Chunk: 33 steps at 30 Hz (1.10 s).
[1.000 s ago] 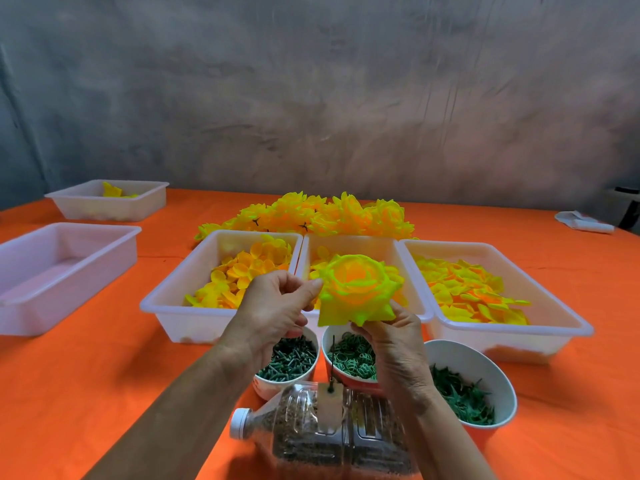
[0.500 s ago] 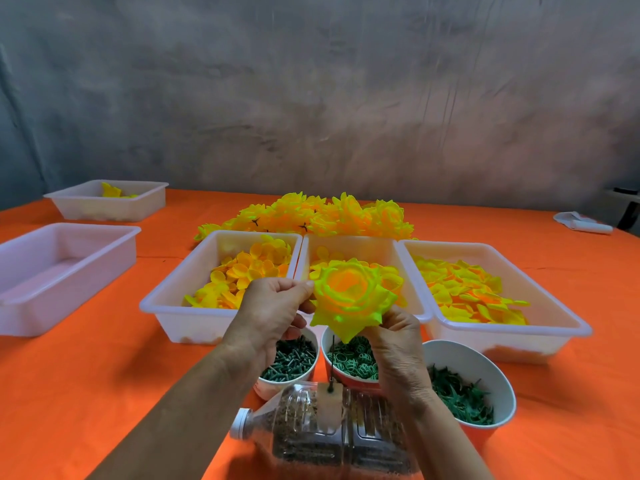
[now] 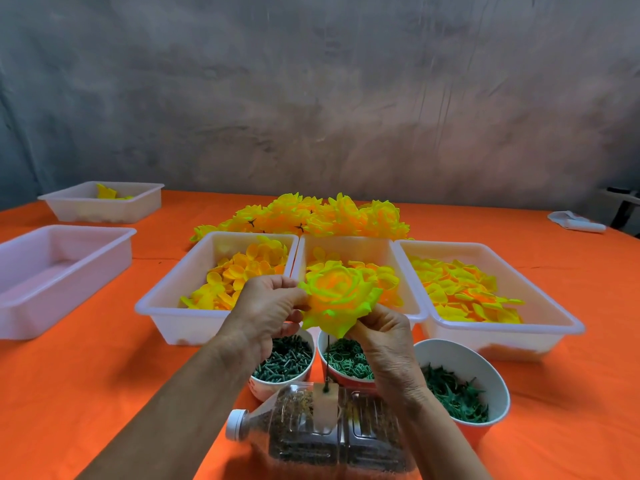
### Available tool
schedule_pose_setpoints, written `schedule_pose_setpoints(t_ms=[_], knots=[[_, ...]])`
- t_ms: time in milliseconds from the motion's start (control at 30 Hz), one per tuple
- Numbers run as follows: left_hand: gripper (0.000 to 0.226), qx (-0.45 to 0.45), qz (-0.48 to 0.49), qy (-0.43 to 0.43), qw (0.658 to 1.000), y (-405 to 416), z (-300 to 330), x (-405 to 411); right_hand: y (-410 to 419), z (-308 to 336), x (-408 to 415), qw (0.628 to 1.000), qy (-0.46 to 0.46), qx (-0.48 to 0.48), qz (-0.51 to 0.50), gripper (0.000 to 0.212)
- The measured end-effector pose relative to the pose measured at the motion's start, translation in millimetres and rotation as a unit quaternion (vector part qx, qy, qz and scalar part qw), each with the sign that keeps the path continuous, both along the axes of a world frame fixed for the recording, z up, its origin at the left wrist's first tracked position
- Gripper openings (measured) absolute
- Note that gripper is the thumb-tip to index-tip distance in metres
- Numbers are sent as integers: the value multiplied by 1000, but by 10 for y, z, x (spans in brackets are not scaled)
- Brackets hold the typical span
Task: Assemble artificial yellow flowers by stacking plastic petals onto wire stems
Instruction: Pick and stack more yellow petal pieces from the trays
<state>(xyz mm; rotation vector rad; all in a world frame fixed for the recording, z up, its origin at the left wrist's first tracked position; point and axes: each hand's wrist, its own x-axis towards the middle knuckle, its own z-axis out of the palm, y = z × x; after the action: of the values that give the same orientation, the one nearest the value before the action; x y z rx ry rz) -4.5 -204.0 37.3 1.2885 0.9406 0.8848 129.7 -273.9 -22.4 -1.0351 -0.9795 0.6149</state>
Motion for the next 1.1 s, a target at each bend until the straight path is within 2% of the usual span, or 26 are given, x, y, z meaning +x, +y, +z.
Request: schedule_pose_setpoints(t_ms=[133, 200, 433, 567, 633, 733, 900, 1100], knots=[[17, -26, -15, -16, 999, 31, -10, 6, 4, 26, 16, 1000, -2, 2, -8, 29], [15, -11, -13, -19, 1000, 51, -27, 2, 4, 39, 14, 1000, -3, 7, 0, 24], [14, 151, 18, 19, 988, 88, -80, -41, -11, 41, 10, 998, -62, 2, -5, 12], [24, 129, 20, -2, 991, 82, -85, -51, 20, 26, -9, 999, -49, -1, -10, 17], [18, 126, 26, -3, 992, 67, -78, -63, 20, 25, -12, 999, -42, 3, -12, 19], [19, 146, 36, 8, 989, 52, -85, -97, 13, 8, -19, 998, -55, -3, -32, 20], [17, 144, -3, 38, 989, 43, -97, -132, 31, -15, -70, 996, -60, -43, -43, 21], [21, 131, 13, 46, 990, 80, -73, -146, 33, 1, -107, 997, -67, -28, -25, 26]])
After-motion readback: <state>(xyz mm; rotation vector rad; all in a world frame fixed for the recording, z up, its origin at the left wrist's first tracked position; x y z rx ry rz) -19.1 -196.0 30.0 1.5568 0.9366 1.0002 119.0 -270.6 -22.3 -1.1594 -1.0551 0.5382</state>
